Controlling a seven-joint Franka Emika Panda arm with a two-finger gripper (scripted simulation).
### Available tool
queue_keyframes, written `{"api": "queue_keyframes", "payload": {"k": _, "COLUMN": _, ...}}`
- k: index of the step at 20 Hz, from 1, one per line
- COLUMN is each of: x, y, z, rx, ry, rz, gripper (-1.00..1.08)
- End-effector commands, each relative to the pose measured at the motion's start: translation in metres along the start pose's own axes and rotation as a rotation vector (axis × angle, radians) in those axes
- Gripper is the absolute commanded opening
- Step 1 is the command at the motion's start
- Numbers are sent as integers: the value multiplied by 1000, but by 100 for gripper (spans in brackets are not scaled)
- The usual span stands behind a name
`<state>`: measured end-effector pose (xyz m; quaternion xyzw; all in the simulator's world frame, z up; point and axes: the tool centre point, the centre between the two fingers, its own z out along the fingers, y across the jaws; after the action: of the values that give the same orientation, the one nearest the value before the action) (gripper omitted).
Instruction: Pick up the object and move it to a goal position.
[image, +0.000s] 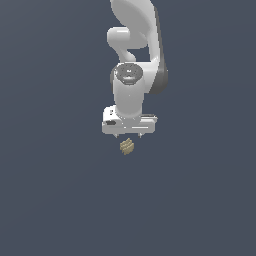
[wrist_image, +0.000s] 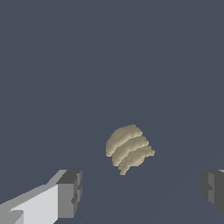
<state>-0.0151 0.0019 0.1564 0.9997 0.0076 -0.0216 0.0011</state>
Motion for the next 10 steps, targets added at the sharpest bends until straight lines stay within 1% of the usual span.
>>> {"api": "queue_keyframes", "payload": {"k": 1, "x": 0, "y": 0, "z": 0, "rx": 0, "ry": 0, "rz": 0, "gripper": 100}}
{"api": "queue_keyframes", "payload": {"k": 4, "x": 0, "y": 3, "z": 0, "rx": -1, "ry": 0, "rz": 0, "gripper": 100}}
{"api": "queue_keyframes", "payload": {"k": 10, "x": -1, "y": 22, "z": 0, "rx": -6, "ry": 1, "rz": 0, "gripper": 100}}
